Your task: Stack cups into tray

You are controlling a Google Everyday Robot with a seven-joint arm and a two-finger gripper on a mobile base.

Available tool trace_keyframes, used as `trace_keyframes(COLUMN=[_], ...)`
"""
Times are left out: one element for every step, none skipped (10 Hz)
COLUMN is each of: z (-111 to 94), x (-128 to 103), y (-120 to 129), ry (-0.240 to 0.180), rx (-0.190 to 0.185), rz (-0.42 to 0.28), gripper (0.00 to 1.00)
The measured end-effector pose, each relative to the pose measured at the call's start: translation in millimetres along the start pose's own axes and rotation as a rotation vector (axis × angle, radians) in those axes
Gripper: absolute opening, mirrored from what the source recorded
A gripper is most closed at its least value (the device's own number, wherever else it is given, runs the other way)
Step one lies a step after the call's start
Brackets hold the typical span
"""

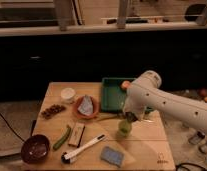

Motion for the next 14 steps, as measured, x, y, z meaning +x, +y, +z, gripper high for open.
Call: trace_keyframes(z=[-2,-3,-4,-3,-1,0,2,4,6,9,12,15,17,19], x=[-3,-7,-13,-18,-23,-26,-30,-34,-36,-37,-38,-39,-39,-37], y=[-2,-4,-8,-10,-9,-9,-9,-10,-11,-8,-6,-6,-7,-8], ry=[-0.005,-0.013,-0.034,-0.052,-0.074,-0.086,-0.1,-0.117,-0.126,-0.137,-0.144,-0.146,-0.146,-0.142], rx=[-0.002,-0.003,-0.013,-0.021,-0.032,-0.035,-0.039,-0.043,-0.043,-0.045,-0.045,-0.044,-0.041,-0.041], rz=[-0.013,-0.032,-0.059,-0.079,-0.092,-0.098,-0.107,-0.117,-0.119,-0.117,-0.119,-0.12,-0.122,-0.125], gripper=[0.03,0.03,0.03,0.03,0.03,0.03,0.03,0.06,0.13,0.23,0.35,0.45,0.53,0.65])
